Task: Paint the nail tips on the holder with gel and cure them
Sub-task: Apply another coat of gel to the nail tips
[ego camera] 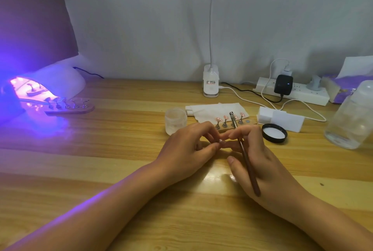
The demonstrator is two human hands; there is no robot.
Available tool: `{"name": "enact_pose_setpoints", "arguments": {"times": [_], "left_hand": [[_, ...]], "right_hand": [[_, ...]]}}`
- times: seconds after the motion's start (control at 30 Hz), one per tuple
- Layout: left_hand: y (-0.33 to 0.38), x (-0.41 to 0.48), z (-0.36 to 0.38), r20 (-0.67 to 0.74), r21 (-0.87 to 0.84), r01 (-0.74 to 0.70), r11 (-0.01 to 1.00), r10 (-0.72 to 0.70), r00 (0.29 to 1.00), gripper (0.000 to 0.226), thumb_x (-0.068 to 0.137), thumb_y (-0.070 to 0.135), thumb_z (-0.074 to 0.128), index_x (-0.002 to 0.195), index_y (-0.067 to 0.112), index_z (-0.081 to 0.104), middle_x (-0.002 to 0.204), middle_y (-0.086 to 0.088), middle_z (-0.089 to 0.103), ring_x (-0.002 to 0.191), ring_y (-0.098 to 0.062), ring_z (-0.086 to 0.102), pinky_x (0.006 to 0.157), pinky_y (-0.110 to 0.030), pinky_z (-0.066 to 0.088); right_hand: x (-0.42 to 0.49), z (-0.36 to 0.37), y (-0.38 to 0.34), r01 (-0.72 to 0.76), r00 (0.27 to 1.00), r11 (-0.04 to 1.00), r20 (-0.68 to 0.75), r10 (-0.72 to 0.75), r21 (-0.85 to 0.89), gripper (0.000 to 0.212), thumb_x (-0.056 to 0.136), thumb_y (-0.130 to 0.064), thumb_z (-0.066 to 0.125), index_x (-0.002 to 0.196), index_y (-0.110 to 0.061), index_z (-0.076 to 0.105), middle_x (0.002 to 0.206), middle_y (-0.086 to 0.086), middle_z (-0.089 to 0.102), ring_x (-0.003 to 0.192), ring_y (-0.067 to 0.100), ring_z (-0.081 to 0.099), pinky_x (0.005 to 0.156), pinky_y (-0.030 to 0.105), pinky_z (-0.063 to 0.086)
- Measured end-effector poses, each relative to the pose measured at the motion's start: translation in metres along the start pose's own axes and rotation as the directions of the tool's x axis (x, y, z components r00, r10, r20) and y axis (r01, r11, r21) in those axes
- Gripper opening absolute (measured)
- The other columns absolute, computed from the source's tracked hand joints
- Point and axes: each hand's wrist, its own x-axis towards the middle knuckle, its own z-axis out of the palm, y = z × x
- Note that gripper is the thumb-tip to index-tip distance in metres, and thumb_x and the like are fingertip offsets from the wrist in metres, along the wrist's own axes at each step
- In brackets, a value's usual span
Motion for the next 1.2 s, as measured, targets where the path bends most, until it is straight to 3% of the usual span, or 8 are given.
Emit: {"name": "enact_pose_setpoints", "arguments": {"times": [0.17,0.3,0.47,0.57,0.67,0.77,1.03,1.2], "left_hand": [[-0.002,0.001,-0.001,-0.022,-0.029,0.024,0.999,-0.024,0.999,0.007,0.093,0.026,0.067,0.099,0.029,0.068,0.097,0.019,0.067,0.063,-0.006,0.057,0.059,-0.024,0.044],[-0.003,0.001,-0.002,-0.010,-0.021,0.045,0.999,-0.045,0.999,0.009,0.095,0.028,0.065,0.102,0.030,0.070,0.099,0.018,0.068,0.063,-0.003,0.054,0.060,-0.020,0.039],[-0.001,0.001,-0.002,0.006,0.001,0.054,0.999,-0.054,0.999,0.011,0.094,0.025,0.065,0.101,0.031,0.070,0.095,0.019,0.066,0.060,0.003,0.052,0.056,-0.015,0.031],[-0.001,0.000,-0.002,0.002,0.001,0.054,0.999,-0.054,0.999,0.008,0.094,0.025,0.066,0.097,0.032,0.068,0.092,0.021,0.065,0.061,-0.002,0.053,0.058,-0.019,0.034],[-0.001,0.000,-0.002,0.009,-0.006,0.052,0.999,-0.052,0.999,0.008,0.094,0.025,0.066,0.095,0.033,0.066,0.091,0.022,0.063,0.064,-0.003,0.054,0.060,-0.022,0.038],[-0.001,0.000,-0.002,0.012,-0.007,0.041,0.999,-0.041,0.999,0.007,0.093,0.025,0.066,0.096,0.032,0.067,0.090,0.022,0.063,0.065,-0.005,0.055,0.060,-0.024,0.039],[-0.001,0.000,-0.002,0.026,-0.008,0.035,0.999,-0.035,0.999,0.008,0.094,0.023,0.065,0.098,0.030,0.069,0.088,0.022,0.063,0.066,-0.005,0.055,0.062,-0.025,0.039],[-0.001,0.000,-0.001,0.016,-0.008,0.026,1.000,-0.026,1.000,0.008,0.093,0.025,0.066,0.099,0.029,0.069,0.088,0.021,0.064,0.065,-0.006,0.055,0.060,-0.024,0.037]], "right_hand": [[0.004,0.000,0.005,-0.017,0.985,1.000,-0.171,0.017,0.002,0.021,0.092,-0.041,0.052,0.107,-0.035,0.038,0.108,-0.018,0.058,0.098,-0.001,0.063,0.078,0.034,0.058],[0.010,-0.005,0.005,-0.064,0.947,0.972,-0.294,0.131,0.226,0.014,0.099,-0.046,0.042,0.101,-0.033,0.049,0.095,-0.013,0.069,0.084,0.008,0.070,0.069,0.031,0.059],[0.012,-0.009,0.001,-0.114,0.924,0.903,-0.291,0.249,0.413,0.022,0.094,-0.045,0.049,0.110,-0.031,0.051,0.100,-0.009,0.069,0.084,0.016,0.071,0.068,0.034,0.058],[0.010,-0.013,-0.003,-0.132,0.911,0.850,-0.277,0.307,0.510,0.026,0.086,-0.042,0.052,0.098,-0.021,0.063,0.085,-0.002,0.071,0.071,0.013,0.068,0.060,0.028,0.058],[0.010,-0.011,-0.006,-0.180,0.896,0.784,-0.229,0.380,0.593,0.026,0.089,-0.043,0.048,0.094,-0.024,0.066,0.077,0.004,0.070,0.059,0.014,0.062,0.054,0.023,0.054],[0.012,-0.009,-0.006,-0.231,0.888,0.754,-0.183,0.421,0.615,0.027,0.086,-0.041,0.052,0.106,-0.023,0.061,0.084,0.003,0.074,0.059,0.015,0.064,0.056,0.026,0.056],[0.008,-0.008,-0.003,-0.246,0.890,0.759,-0.170,0.423,0.602,0.013,0.089,-0.026,0.063,0.090,-0.015,0.055,0.069,0.009,0.071,0.048,0.008,0.054,0.046,0.016,0.044],[0.009,-0.008,-0.005,-0.288,0.899,0.779,-0.122,0.420,0.558,0.019,0.090,-0.026,0.063,0.086,-0.010,0.053,0.070,0.008,0.072,0.048,0.007,0.054,0.046,0.016,0.045]]}}
